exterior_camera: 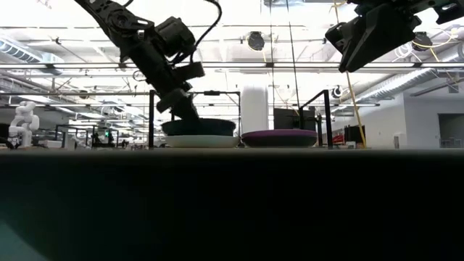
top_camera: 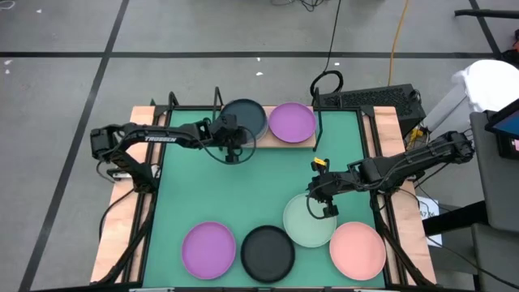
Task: Place and stack plates onto a shelf
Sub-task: Stack the dark blue plate on top of the white plate on the shelf, then stack the light green plate on top of the purple plate on the shelf
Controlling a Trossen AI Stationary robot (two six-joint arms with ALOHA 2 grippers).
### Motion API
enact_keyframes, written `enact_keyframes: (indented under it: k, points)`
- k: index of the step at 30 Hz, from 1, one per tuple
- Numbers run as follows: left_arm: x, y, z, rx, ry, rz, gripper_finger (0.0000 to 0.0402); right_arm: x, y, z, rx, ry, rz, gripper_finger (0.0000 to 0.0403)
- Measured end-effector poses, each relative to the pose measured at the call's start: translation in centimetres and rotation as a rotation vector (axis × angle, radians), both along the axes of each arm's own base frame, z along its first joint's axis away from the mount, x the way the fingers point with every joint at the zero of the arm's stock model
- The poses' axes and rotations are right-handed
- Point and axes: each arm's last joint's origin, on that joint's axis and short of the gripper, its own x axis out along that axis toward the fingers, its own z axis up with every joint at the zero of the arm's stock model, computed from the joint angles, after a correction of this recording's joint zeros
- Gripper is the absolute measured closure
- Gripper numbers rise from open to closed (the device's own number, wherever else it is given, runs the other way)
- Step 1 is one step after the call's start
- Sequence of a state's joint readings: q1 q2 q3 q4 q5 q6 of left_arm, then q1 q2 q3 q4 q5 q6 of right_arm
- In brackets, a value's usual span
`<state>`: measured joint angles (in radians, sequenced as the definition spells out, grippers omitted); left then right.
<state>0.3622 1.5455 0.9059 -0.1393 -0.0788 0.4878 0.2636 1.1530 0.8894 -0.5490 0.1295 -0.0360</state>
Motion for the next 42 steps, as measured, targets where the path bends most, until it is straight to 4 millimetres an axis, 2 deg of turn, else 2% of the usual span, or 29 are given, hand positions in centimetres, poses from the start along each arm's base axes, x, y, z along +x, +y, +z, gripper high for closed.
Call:
enact_keyframes:
  k: [19, 30, 36, 42]
  points:
    - [1.3, 0.3, -2.1, -0.002, 0.020, -0.011, 0.0373, 0.0, 0.0, 0.0, 0.000, -0.003, 0.001, 0.0330]
    - [1.5, 0.2, -2.0, -0.010, -0.015, 0.006, 0.0279, 0.0, 0.0, 0.0, -0.002, 0.001, 0.001, 0.0330]
    - [1.7, -0.6, -1.2, 0.003, -0.060, 0.048, 0.0268, 0.0, 0.0, 0.0, -0.001, 0.002, 0.000, 0.0330]
    - [1.5, -2.5, 1.1, -0.026, -0.150, 0.039, 0.0268, 0.0, 0.0, 0.0, 0.019, 0.002, -0.023, 0.0330]
